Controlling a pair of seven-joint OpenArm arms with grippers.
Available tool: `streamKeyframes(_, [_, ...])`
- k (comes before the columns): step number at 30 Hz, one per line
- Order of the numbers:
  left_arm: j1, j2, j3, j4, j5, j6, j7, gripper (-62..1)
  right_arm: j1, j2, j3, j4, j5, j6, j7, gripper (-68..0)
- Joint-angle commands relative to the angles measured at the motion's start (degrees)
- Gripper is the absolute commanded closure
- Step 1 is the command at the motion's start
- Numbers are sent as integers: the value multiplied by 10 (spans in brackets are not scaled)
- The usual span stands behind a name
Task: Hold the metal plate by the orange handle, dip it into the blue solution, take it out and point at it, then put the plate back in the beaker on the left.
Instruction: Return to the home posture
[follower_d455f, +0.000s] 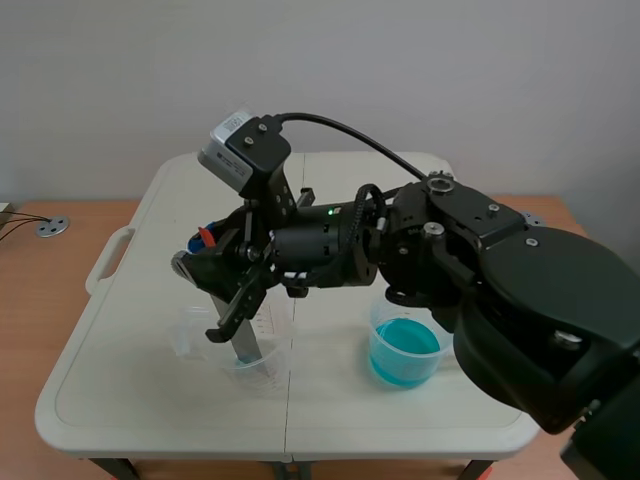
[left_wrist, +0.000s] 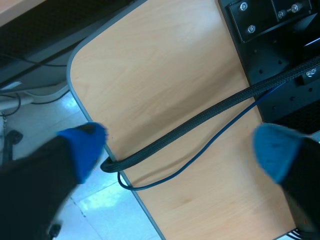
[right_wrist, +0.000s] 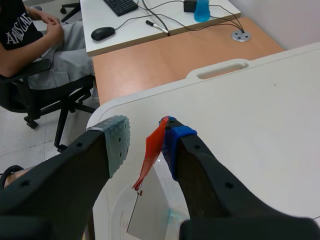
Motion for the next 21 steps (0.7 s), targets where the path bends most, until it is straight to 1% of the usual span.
streamKeyframes(1, [6, 2, 1, 2, -3, -2, -4, -623, 15, 0, 10, 8, 6, 1, 11, -240])
streamKeyframes(11, [6, 3, 1, 2, -3, -2, -5, -623, 14, 2, 44, 8, 6, 1, 11, -389])
streamKeyframes(15, [6, 3, 1, 2, -3, -2, -4, -623, 14, 2, 55, 8, 6, 0, 11, -476])
streamKeyframes(16, [7, 3, 1, 2, -3, -4, -4, -623, 14, 1, 57, 8, 6, -5, 11, -499])
streamKeyframes(19, [4, 3, 1, 2, -3, -3, -4, -623, 14, 1, 64, 8, 6, -31, 11, -574])
streamKeyframes(21, [1, 3, 1, 2, -3, -4, -5, -623, 14, 2, 70, 8, 6, -50, 12, -642])
